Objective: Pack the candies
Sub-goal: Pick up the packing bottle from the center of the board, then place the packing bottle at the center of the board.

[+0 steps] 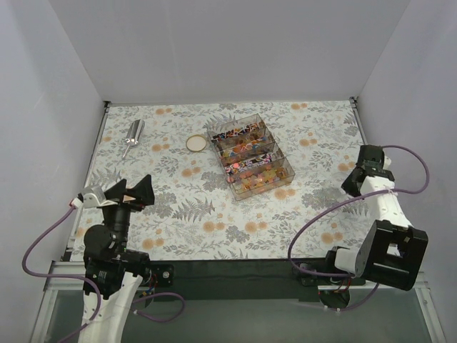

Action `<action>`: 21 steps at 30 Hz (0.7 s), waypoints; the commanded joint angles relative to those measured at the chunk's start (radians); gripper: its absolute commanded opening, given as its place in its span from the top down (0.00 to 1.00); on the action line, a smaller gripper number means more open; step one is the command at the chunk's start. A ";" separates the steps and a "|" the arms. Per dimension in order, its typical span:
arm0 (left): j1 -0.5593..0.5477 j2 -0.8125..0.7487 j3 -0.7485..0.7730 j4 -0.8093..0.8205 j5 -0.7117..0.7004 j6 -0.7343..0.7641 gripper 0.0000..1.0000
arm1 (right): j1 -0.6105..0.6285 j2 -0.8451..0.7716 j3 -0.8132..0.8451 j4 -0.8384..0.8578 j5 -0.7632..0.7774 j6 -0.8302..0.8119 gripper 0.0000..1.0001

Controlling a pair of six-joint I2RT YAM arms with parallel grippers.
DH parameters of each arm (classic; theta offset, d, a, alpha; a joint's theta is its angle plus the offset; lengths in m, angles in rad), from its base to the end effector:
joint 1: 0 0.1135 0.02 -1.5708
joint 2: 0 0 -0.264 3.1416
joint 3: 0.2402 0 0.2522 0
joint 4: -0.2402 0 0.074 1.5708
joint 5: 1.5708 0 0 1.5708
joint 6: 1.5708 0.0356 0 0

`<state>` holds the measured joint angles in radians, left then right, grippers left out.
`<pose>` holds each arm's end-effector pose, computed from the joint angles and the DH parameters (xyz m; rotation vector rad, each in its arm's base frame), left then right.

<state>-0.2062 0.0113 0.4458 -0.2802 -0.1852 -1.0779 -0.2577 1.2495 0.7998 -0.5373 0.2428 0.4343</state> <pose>0.0607 -0.0060 0.2908 -0.7684 1.2708 -0.9225 0.2329 -0.0702 0.2210 0.9453 2.3487 -0.2404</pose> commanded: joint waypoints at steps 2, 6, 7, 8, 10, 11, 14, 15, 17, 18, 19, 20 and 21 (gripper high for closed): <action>-0.002 0.044 -0.007 0.012 0.026 0.012 0.03 | 0.162 -0.048 0.068 -0.029 0.033 -0.064 0.99; -0.004 0.091 -0.007 0.019 0.044 0.019 0.03 | 0.389 -0.058 0.104 -0.110 -0.020 -0.120 0.99; -0.002 0.101 -0.010 0.022 0.050 0.018 0.03 | 0.432 -0.059 0.102 -0.122 -0.036 -0.123 0.99; -0.002 0.117 -0.010 0.026 0.052 0.021 0.03 | 0.477 -0.062 0.099 -0.130 -0.040 -0.120 0.99; -0.002 0.134 -0.009 0.026 0.052 0.027 0.03 | 0.619 -0.064 0.092 -0.164 -0.024 -0.086 0.99; -0.004 0.142 -0.006 0.026 0.049 0.029 0.03 | 0.664 -0.058 0.088 -0.180 -0.013 -0.071 0.99; -0.002 0.174 -0.002 0.019 0.040 0.029 0.03 | 0.810 -0.033 0.093 -0.210 0.021 -0.019 0.99; -0.002 0.190 0.001 0.018 0.035 0.030 0.03 | 0.874 -0.025 0.093 -0.214 0.036 -0.009 0.99; -0.004 0.203 0.005 0.012 0.026 0.029 0.03 | 0.926 0.017 0.098 -0.222 0.081 0.009 0.99; -0.004 0.208 0.007 0.012 0.023 0.029 0.03 | 0.963 0.034 0.101 -0.225 0.096 0.011 0.99; -0.002 0.219 0.008 0.009 0.021 0.027 0.03 | 0.980 0.053 0.107 -0.225 0.122 0.012 0.99; -0.004 0.223 0.010 0.004 0.017 0.027 0.03 | 0.992 0.088 0.125 -0.228 0.128 0.015 0.99; -0.002 0.228 0.013 0.003 0.015 0.027 0.03 | 1.017 0.106 0.139 -0.227 0.136 0.015 0.99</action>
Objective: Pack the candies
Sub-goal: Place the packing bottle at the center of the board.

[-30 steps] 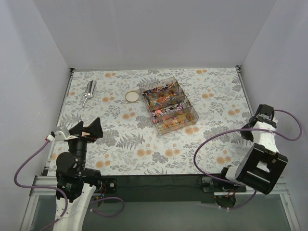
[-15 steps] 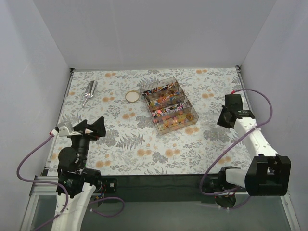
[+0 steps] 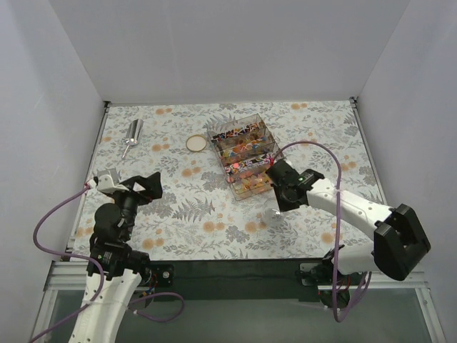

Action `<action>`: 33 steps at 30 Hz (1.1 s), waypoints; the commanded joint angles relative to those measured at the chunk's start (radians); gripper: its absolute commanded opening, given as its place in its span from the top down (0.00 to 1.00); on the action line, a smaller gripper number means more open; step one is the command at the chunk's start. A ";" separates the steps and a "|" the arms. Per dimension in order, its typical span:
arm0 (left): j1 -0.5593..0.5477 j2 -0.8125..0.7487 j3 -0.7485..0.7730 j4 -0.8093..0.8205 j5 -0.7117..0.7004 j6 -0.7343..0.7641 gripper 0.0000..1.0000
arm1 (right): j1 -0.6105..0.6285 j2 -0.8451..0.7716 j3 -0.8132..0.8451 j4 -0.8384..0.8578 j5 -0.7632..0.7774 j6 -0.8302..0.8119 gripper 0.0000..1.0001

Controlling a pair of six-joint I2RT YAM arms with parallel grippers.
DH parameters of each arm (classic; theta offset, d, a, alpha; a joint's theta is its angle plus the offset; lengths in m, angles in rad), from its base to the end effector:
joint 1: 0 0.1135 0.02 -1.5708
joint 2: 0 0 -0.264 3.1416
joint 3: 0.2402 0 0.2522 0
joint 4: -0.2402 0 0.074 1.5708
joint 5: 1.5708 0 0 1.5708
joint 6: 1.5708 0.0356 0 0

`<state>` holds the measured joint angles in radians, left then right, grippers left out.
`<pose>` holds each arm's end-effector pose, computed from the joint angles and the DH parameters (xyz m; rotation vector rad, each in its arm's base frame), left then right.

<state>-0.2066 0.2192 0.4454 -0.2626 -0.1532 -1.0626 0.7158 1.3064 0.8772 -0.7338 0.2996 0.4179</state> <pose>0.0957 -0.0145 0.2803 -0.8059 1.4687 -0.8518 0.1892 0.1506 0.2218 -0.3103 2.6230 -0.0430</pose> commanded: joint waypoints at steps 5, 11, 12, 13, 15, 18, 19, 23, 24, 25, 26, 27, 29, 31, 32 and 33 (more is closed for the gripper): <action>-0.004 0.055 0.016 -0.020 -0.016 0.013 0.03 | 0.093 0.155 0.123 -0.029 0.142 0.038 0.99; -0.002 0.083 0.018 -0.018 -0.022 0.018 0.03 | 0.113 0.205 0.137 0.016 0.208 0.053 0.99; -0.004 0.088 0.019 -0.020 -0.025 0.018 0.03 | 0.113 0.208 0.134 0.025 0.211 0.056 0.99; -0.004 0.092 0.019 -0.020 -0.022 0.016 0.03 | 0.113 0.209 0.126 0.036 0.220 0.059 0.98; -0.004 0.101 0.019 -0.021 -0.022 0.013 0.03 | 0.113 0.211 0.120 0.071 0.216 0.058 0.98; -0.004 0.112 0.021 -0.018 -0.019 0.009 0.03 | 0.113 0.220 0.117 0.109 0.182 0.051 0.89; -0.004 0.114 0.021 -0.021 -0.019 0.007 0.03 | 0.113 0.218 0.117 0.117 0.158 0.051 0.82; -0.004 0.121 0.021 -0.026 -0.026 -0.005 0.03 | 0.113 0.183 0.115 0.122 0.145 0.051 0.63; -0.004 0.126 0.022 -0.027 -0.041 -0.013 0.03 | 0.113 0.168 0.112 0.119 0.147 0.042 0.58; -0.004 0.132 0.027 -0.044 -0.055 -0.035 0.03 | 0.111 0.133 0.108 0.110 0.150 0.038 0.50; -0.002 0.140 0.033 -0.055 -0.068 -0.046 0.03 | 0.111 0.111 0.108 0.103 0.150 0.032 0.47; -0.004 0.147 0.045 -0.062 -0.095 -0.054 0.03 | 0.111 0.091 0.111 0.091 0.150 0.024 0.45; -0.004 0.204 0.067 -0.087 -0.112 -0.072 0.03 | 0.111 0.027 0.121 0.051 0.144 0.013 0.39; -0.004 0.268 0.110 -0.099 -0.124 -0.079 0.04 | 0.111 -0.022 0.129 0.042 0.122 -0.011 0.35; -0.004 0.345 0.127 -0.101 -0.124 -0.079 0.04 | 0.111 -0.071 0.131 0.042 0.113 -0.022 0.33; -0.002 0.395 0.148 -0.105 -0.131 -0.080 0.04 | 0.111 -0.094 0.134 0.043 0.104 -0.031 0.31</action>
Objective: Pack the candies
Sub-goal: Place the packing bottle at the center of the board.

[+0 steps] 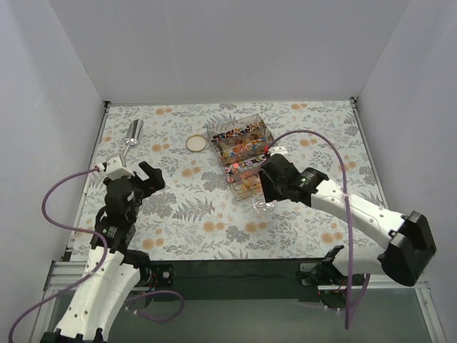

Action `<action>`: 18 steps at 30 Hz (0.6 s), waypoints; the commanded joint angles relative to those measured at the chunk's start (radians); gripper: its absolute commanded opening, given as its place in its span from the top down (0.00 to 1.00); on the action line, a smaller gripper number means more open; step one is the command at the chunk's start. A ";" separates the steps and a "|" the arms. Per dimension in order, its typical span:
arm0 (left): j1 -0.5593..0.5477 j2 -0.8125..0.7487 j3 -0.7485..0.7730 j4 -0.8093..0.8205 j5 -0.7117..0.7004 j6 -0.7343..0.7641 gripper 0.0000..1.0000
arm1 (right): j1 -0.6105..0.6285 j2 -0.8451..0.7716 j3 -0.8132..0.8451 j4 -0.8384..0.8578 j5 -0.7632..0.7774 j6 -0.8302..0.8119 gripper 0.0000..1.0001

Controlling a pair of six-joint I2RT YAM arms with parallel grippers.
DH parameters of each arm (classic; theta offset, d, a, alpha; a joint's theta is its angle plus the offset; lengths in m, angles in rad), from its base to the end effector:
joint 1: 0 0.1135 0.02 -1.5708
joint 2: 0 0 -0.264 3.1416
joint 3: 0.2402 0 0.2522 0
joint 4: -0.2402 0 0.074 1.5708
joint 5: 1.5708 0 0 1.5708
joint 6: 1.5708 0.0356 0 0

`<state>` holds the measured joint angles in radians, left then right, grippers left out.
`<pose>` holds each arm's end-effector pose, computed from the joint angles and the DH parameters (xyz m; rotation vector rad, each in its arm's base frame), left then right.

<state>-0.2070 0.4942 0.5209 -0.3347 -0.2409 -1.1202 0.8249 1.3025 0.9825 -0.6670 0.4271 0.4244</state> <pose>0.1332 -0.0193 0.2723 -0.9991 1.6485 -0.6818 0.1873 0.1810 0.2592 -0.3279 2.4110 -0.0004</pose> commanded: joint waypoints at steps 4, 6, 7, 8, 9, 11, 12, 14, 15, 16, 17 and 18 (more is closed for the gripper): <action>0.004 0.357 0.198 0.000 -0.119 -0.004 0.06 | 0.002 -0.176 0.048 -0.020 -0.054 -0.091 0.26; 0.026 0.504 0.229 0.045 -0.126 0.026 0.07 | 0.002 -0.210 0.047 -0.013 -0.062 -0.107 0.25; 0.043 0.558 0.246 0.072 -0.118 0.067 0.08 | 0.002 -0.224 0.041 -0.003 -0.077 -0.114 0.25; 0.088 0.605 0.273 0.129 -0.100 0.083 0.08 | 0.000 -0.248 0.022 0.022 -0.091 -0.137 0.25; 0.119 0.647 0.289 0.155 -0.077 0.097 0.08 | 0.002 -0.262 0.007 0.041 -0.102 -0.145 0.25; 0.205 0.772 0.327 0.233 -0.006 0.134 0.08 | 0.002 -0.302 -0.034 0.084 -0.142 -0.153 0.26; 0.242 0.817 0.336 0.259 0.012 0.158 0.08 | 0.002 -0.315 -0.047 0.096 -0.155 -0.160 0.26; 0.285 0.923 0.363 0.322 0.034 0.235 0.08 | 0.002 -0.342 -0.070 0.128 -0.195 -0.170 0.26; 0.294 0.954 0.384 0.329 0.058 0.258 0.08 | 0.002 -0.348 -0.086 0.135 -0.203 -0.179 0.27; 0.308 0.981 0.393 0.365 0.083 0.272 0.08 | 0.002 -0.353 -0.094 0.144 -0.217 -0.185 0.27; 0.343 1.033 0.399 0.406 0.118 0.290 0.08 | 0.002 -0.364 -0.103 0.161 -0.221 -0.191 0.27; 0.359 1.052 0.403 0.431 0.174 0.296 0.08 | 0.002 -0.367 -0.122 0.171 -0.225 -0.197 0.27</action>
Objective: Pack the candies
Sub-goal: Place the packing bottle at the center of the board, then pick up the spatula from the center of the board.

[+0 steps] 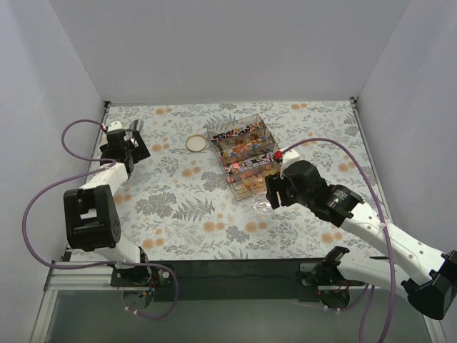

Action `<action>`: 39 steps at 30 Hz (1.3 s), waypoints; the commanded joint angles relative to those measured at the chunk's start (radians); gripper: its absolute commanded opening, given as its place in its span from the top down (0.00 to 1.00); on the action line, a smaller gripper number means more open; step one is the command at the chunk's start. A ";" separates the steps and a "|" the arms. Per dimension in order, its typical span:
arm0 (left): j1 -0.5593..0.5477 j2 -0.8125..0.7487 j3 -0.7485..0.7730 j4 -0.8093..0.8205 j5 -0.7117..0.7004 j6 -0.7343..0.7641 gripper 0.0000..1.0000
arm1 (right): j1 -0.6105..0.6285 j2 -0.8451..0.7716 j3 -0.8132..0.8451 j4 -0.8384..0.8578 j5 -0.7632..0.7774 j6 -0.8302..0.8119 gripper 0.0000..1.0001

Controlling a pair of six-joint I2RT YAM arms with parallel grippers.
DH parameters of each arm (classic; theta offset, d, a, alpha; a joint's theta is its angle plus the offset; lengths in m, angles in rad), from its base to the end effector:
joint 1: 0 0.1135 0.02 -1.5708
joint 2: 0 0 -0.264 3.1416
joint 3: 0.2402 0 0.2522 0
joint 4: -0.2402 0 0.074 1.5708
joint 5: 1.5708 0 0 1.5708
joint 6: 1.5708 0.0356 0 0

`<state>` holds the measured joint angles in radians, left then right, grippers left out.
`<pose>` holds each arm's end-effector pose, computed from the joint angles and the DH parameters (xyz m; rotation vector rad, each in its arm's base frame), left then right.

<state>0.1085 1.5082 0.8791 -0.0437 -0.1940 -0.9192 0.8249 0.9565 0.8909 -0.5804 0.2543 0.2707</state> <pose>0.3194 0.0417 0.2135 -1.1902 1.8955 -0.2249 0.1442 0.1429 0.3078 -0.4687 2.1624 0.3322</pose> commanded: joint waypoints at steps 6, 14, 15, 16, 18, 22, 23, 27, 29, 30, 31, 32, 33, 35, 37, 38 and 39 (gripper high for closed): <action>0.148 0.199 0.102 0.212 0.264 0.192 0.15 | 0.002 -0.024 -0.046 0.113 -0.044 -0.082 0.27; 0.217 0.339 0.195 0.226 0.413 0.272 0.26 | 0.002 -0.033 -0.058 0.097 -0.053 -0.068 0.28; 0.217 0.355 0.201 0.226 0.425 0.279 0.28 | 0.002 -0.033 -0.061 0.096 -0.053 -0.067 0.28; 0.218 0.381 0.207 0.214 0.432 0.286 0.31 | 0.002 -0.033 -0.061 0.097 -0.047 -0.068 0.28; 0.217 0.406 0.233 0.191 0.438 0.290 0.31 | 0.002 -0.029 -0.056 0.094 -0.044 -0.074 0.28; 0.217 0.445 0.238 0.183 0.449 0.293 0.37 | 0.002 -0.019 -0.046 0.091 -0.047 -0.077 0.28; 0.218 0.451 0.238 0.183 0.455 0.290 0.41 | 0.002 -0.016 -0.044 0.091 -0.047 -0.077 0.28; 0.217 0.475 0.273 0.168 0.482 0.287 0.45 | 0.002 0.002 -0.041 0.091 -0.050 -0.079 0.29; 0.218 0.484 0.282 0.166 0.493 0.289 0.46 | 0.002 -0.001 -0.043 0.090 -0.066 -0.073 0.29; 0.217 0.497 0.290 0.165 0.498 0.289 0.49 | 0.002 -0.001 -0.043 0.088 -0.076 -0.068 0.29; 0.215 0.506 0.302 0.154 0.508 0.287 0.50 | 0.002 -0.010 -0.046 0.090 -0.079 -0.064 0.29; 0.214 0.512 0.307 0.150 0.511 0.289 0.52 | 0.002 -0.012 -0.047 0.088 -0.081 -0.064 0.29; 0.212 0.523 0.307 0.145 0.513 0.290 0.57 | 0.002 -0.013 -0.049 0.088 -0.079 -0.064 0.29; 0.200 0.523 0.293 0.142 0.489 0.299 0.58 | 0.002 -0.013 -0.049 0.088 -0.072 -0.064 0.29; 0.189 0.520 0.282 0.149 0.463 0.310 0.63 | 0.002 -0.009 -0.047 0.085 -0.072 -0.061 0.29; 0.183 0.518 0.268 0.153 0.432 0.313 0.66 | 0.002 -0.009 -0.046 0.086 -0.072 -0.057 0.29; 0.178 0.515 0.259 0.156 0.420 0.313 0.68 | 0.002 -0.009 -0.047 0.088 -0.078 -0.051 0.29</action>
<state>0.3115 2.0201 1.1667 0.1482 0.2661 -0.6266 0.8249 0.9592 0.8345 -0.5201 0.1886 0.2089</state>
